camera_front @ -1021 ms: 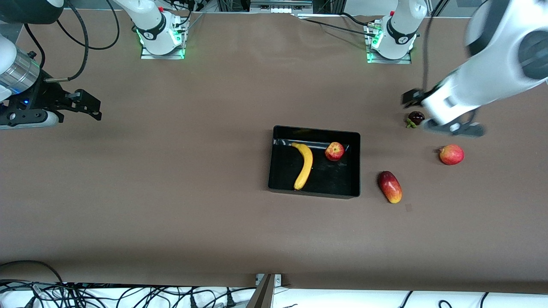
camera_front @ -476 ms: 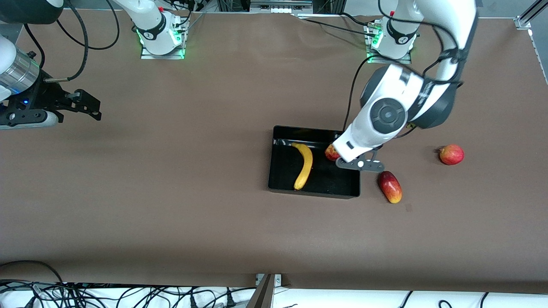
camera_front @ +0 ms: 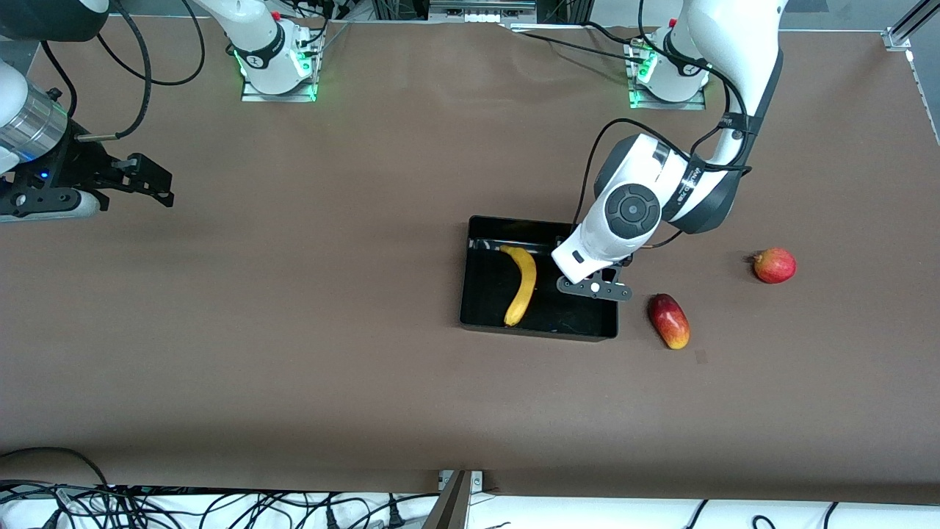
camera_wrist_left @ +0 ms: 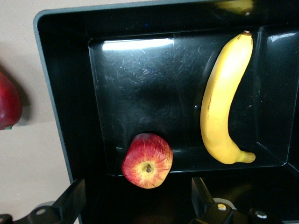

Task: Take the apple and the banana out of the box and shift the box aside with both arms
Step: 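Lower the left gripper into the tray and grasp the red apple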

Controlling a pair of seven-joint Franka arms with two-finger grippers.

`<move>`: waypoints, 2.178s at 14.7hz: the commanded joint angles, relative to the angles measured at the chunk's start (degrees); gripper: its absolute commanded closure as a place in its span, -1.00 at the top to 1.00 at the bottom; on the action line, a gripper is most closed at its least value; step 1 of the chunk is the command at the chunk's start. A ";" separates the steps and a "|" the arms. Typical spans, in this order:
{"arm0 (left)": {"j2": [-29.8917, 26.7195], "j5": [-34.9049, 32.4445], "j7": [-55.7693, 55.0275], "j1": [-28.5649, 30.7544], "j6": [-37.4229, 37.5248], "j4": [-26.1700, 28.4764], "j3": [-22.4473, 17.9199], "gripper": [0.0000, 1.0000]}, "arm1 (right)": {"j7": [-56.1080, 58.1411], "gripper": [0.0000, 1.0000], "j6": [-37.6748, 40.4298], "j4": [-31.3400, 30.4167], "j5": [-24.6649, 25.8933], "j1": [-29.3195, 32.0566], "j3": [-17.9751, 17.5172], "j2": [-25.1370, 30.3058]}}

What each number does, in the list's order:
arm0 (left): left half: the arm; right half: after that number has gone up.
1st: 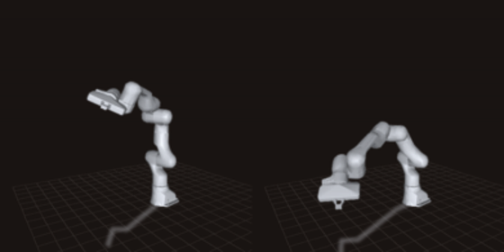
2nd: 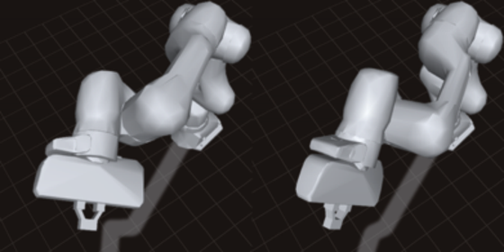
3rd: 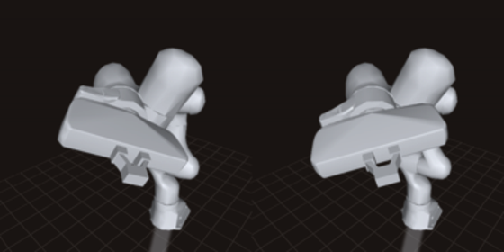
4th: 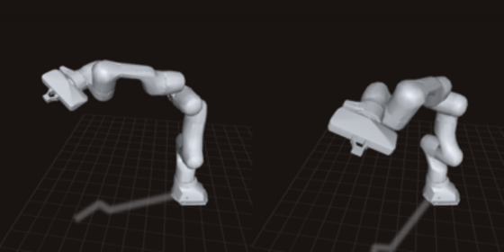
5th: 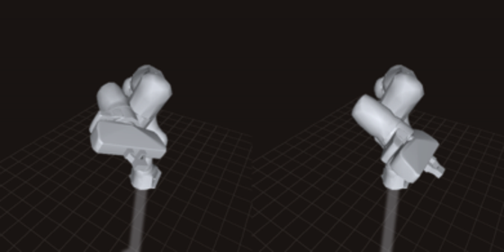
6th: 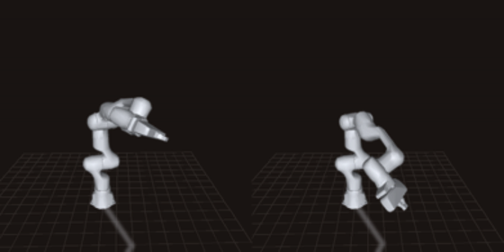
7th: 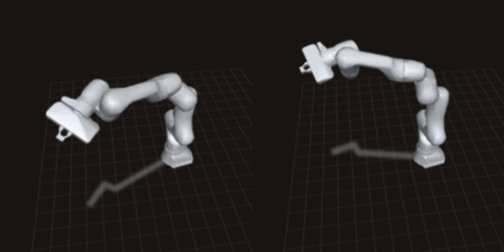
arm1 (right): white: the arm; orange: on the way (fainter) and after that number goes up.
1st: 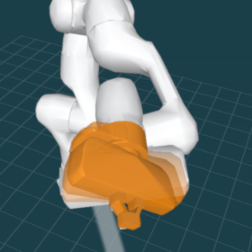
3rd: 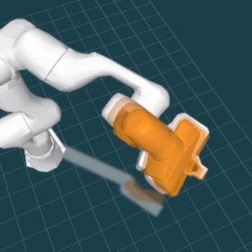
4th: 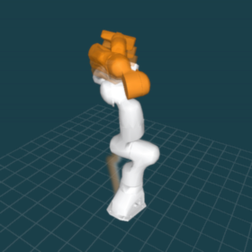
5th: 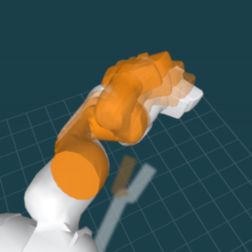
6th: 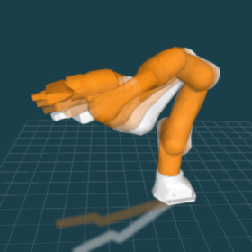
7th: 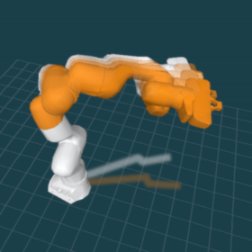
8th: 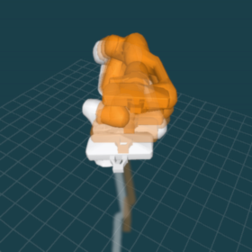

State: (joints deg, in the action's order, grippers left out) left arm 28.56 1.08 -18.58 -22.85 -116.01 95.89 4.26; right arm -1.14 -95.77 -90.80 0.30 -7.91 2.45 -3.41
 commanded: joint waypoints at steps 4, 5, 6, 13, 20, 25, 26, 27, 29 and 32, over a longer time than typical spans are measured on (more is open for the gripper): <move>0.97 0.06 0.38 -0.26 -2.02 0.26 -0.48 1.00 | -0.09 1.00 0.50 0.72 0.23 0.71 -0.69 -0.19; 0.89 0.06 0.38 -0.09 -2.02 0.26 -0.48 1.00 | -0.09 1.00 0.50 0.72 0.23 0.71 -0.69 -0.10; 0.80 0.06 0.38 -0.09 -1.85 0.26 -0.48 1.00 | -0.09 1.00 0.50 0.72 0.23 0.71 -0.69 -0.19; 0.01 0.06 7.76 2.19 -1.23 0.26 -0.56 1.00 | -0.09 1.00 0.41 0.72 0.23 0.71 -0.69 -0.10; -0.69 0.06 8.38 2.20 0.16 0.35 -0.48 1.00 | -0.09 1.00 0.41 0.72 0.23 0.71 -0.60 -0.19; 0.71 0.41 7.77 0.53 -1.83 1.40 0.31 1.00 | -0.09 1.00 0.41 0.72 0.23 0.71 -0.69 -0.19; 0.80 0.41 7.85 0.44 -2.63 1.93 0.32 1.00 | -0.09 1.00 0.41 0.72 0.23 0.71 -0.69 -0.19; 0.80 0.41 7.86 0.53 -2.81 2.45 0.32 1.00 | -0.09 1.00 0.41 0.72 0.23 0.71 -0.60 -0.10; 0.10 0.32 8.21 0.62 -2.73 3.33 0.32 1.00 | -0.09 1.00 0.41 0.72 0.23 0.71 -0.60 -0.10; -0.08 0.06 8.38 0.62 -2.64 3.69 0.32 1.00 | -0.09 1.00 0.41 0.72 0.23 0.71 -0.60 -0.19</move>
State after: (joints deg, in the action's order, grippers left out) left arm 29.88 1.08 -11.66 -22.27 -117.94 97.90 4.72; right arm -1.14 -95.78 -90.80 0.30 -7.91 2.45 -3.41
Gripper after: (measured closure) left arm 0.000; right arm 0.000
